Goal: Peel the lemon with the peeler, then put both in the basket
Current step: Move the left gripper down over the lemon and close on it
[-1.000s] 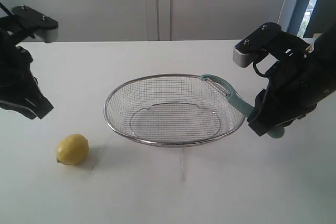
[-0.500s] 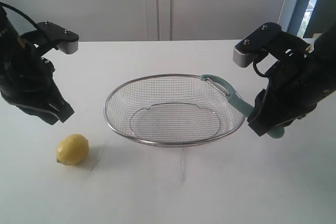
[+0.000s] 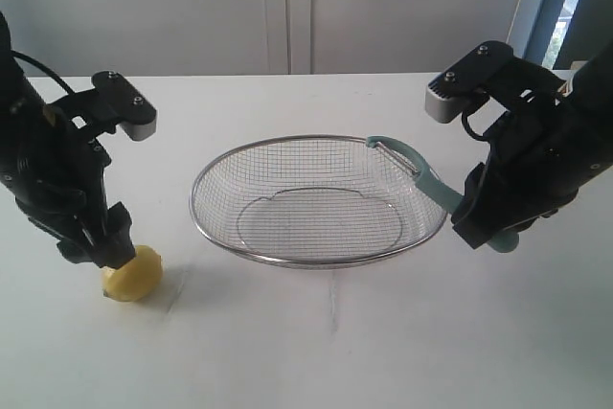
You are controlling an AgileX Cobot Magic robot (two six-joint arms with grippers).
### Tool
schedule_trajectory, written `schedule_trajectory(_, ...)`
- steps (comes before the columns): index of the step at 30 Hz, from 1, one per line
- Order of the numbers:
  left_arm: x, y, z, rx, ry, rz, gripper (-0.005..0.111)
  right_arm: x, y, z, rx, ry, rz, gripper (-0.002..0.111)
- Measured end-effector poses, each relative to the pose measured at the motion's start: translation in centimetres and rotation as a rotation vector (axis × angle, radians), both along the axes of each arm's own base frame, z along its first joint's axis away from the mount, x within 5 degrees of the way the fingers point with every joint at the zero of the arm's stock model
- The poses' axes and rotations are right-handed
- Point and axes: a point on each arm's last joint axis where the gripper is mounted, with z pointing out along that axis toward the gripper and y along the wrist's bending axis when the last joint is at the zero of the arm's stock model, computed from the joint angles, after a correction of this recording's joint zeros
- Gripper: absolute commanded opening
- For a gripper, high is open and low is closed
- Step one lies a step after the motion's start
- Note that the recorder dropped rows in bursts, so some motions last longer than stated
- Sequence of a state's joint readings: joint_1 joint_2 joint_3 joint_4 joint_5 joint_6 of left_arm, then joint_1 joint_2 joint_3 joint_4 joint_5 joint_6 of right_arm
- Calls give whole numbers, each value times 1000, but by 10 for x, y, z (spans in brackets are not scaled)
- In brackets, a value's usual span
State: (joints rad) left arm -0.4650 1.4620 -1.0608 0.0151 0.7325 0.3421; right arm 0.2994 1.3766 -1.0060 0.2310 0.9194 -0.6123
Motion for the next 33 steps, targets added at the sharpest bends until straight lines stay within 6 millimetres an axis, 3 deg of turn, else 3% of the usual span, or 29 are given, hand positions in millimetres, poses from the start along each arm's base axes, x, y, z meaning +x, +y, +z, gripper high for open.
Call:
schedule_trajectory(12,6,-3,-14,-74,-134,13,86,0,0,0,0,0,0,0)
schedule_trajectory(27,2,-3,-37,-105,-132,42,86,0,0,0,0,0,0,0)
schedule_trajectory(33,9,-6,-59,-77,-84,45,86,0,0,0,0,0,0,0)
